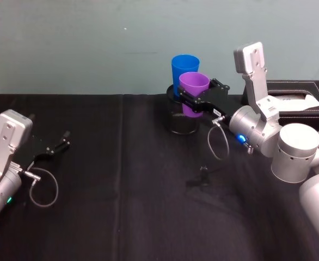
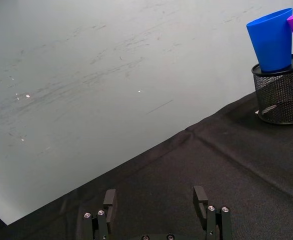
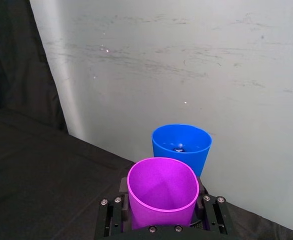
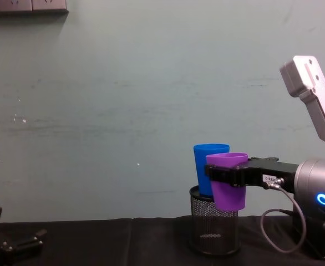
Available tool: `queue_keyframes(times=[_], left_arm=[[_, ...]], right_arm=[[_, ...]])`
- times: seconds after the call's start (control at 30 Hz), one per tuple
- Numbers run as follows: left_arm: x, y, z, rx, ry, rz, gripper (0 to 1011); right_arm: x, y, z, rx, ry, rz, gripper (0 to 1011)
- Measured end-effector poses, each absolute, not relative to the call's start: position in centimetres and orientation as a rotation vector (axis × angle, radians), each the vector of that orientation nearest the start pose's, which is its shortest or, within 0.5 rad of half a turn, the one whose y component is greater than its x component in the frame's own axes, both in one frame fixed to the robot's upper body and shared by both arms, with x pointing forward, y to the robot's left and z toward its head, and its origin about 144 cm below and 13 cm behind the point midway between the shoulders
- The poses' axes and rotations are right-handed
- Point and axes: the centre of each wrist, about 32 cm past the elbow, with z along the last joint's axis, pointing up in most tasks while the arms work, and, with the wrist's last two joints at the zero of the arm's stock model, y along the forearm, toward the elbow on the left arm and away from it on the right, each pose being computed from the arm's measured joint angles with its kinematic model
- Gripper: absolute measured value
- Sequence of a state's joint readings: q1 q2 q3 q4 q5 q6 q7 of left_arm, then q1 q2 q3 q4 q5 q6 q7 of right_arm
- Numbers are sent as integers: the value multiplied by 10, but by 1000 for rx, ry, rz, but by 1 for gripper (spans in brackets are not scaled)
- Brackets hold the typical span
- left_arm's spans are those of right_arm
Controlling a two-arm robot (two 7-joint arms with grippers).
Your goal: Pick up one cup with a gripper and tap it against the other cup.
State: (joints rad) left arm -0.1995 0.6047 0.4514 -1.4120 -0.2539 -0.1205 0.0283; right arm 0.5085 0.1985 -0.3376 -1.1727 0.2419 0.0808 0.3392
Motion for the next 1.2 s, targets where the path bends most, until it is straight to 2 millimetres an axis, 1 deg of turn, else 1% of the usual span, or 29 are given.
queue_keyframes(times=[1.2], left_arm=[[489,310,1140,304,-285,1248,1000]], right_arm=[[589,-213,1200,-98,-28,-1011,721]])
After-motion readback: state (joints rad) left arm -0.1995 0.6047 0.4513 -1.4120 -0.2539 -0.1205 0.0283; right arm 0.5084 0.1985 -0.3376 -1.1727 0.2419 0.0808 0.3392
